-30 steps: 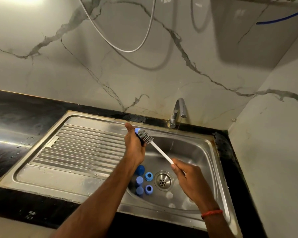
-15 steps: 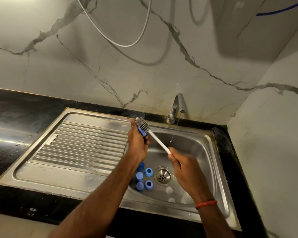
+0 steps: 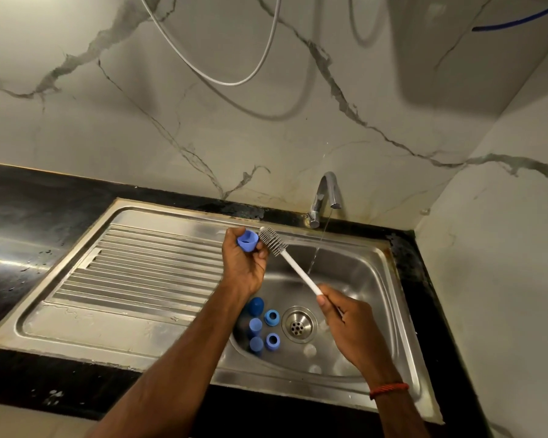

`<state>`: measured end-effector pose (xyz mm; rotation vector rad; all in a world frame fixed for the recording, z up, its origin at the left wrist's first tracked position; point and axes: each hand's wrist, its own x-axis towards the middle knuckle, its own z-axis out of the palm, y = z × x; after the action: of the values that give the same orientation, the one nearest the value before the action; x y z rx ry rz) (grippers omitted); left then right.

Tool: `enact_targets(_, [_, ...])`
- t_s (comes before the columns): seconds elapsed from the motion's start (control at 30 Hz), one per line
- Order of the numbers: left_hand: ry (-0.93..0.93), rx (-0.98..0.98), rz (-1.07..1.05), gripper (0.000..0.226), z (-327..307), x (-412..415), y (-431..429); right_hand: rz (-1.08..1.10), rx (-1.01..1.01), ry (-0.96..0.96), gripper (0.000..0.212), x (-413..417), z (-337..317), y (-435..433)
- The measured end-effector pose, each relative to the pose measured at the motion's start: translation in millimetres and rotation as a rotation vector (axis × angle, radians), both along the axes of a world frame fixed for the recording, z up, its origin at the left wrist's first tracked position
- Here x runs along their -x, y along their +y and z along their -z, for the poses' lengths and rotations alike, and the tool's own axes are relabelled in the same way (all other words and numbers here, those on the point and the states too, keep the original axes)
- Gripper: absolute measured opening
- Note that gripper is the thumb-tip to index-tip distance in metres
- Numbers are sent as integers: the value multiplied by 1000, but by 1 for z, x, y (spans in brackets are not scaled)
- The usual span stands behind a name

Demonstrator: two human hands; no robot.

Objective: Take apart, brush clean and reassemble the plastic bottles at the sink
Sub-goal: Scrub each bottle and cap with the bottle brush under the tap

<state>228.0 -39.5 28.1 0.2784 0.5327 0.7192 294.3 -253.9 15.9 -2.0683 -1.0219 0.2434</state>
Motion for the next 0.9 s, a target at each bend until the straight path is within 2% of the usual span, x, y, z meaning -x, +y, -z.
enact_targets(0.1, [57,39,-13,18,4,-1,2,-4,1,32,19,12,-1,7])
enact_targets(0.2, [129,-32,-50,17,6,-3,0,39,-30,61,22,20,1,17])
enact_targets(0.3, [228,-155,-55,31,5,-2,-1,69,-32,53,24,25,-2,31])
enact_targets(0.47, [281,-184,-82,47,-1,9,19,25,-17,100,19,30,-7,23])
enact_targets(0.63, [343,-356,45,41,3,10,16,130,-67,85,20,39,-13,36])
enact_targets(0.8, [352,-355,82,46,-3,12,23,123,-64,108,19,44,-8,39])
enact_targets(0.9, [360,-461,130,45,2,14,27,144,-63,115,18,46,0,25])
